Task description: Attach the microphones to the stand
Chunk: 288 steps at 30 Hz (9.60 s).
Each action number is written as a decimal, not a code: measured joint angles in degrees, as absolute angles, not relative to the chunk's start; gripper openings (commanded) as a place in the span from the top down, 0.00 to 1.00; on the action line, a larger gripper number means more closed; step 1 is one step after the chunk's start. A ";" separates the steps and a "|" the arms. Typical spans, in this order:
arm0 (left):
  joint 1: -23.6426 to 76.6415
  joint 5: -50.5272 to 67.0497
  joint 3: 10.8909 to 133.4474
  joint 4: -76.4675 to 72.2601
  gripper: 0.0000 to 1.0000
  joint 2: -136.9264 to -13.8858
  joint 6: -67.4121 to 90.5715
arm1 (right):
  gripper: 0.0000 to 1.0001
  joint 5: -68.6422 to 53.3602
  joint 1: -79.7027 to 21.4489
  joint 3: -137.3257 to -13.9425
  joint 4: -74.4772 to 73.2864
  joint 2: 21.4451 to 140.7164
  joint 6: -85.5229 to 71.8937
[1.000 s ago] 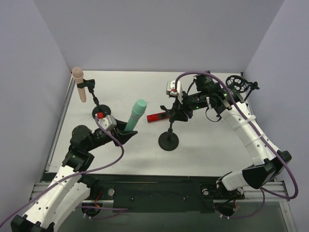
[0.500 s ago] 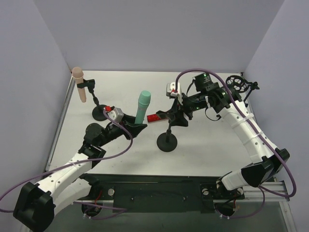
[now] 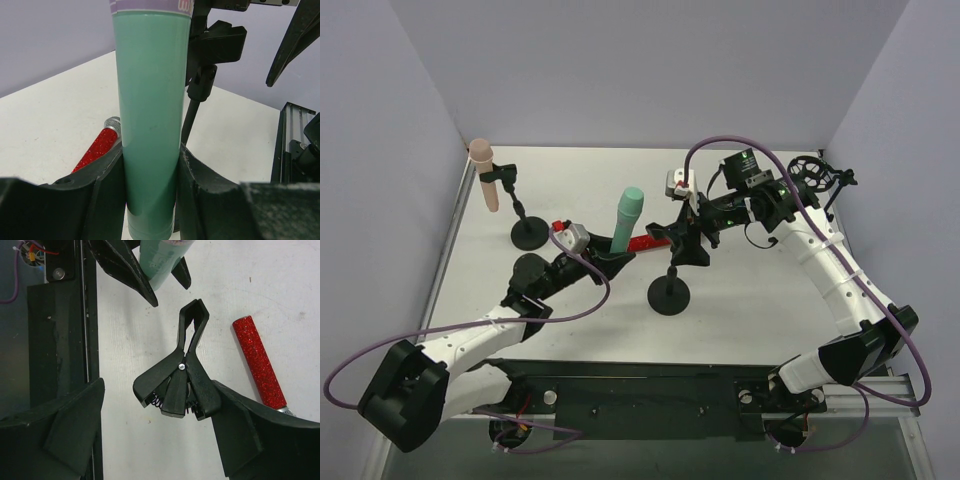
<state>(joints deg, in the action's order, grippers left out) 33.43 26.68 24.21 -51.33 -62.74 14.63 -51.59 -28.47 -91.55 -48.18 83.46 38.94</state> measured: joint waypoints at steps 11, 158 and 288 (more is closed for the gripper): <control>33.71 25.69 24.21 -53.93 1.00 -64.12 13.69 | 0.28 -49.82 -28.64 -91.53 -43.57 83.46 33.01; 68.97 -37.93 38.72 -69.36 0.92 -94.94 -12.16 | 0.04 -57.69 -12.29 -48.34 -12.32 65.23 24.53; 23.44 10.09 28.95 6.35 0.09 -20.51 9.39 | 0.00 -30.81 25.19 -57.52 -39.55 47.66 12.36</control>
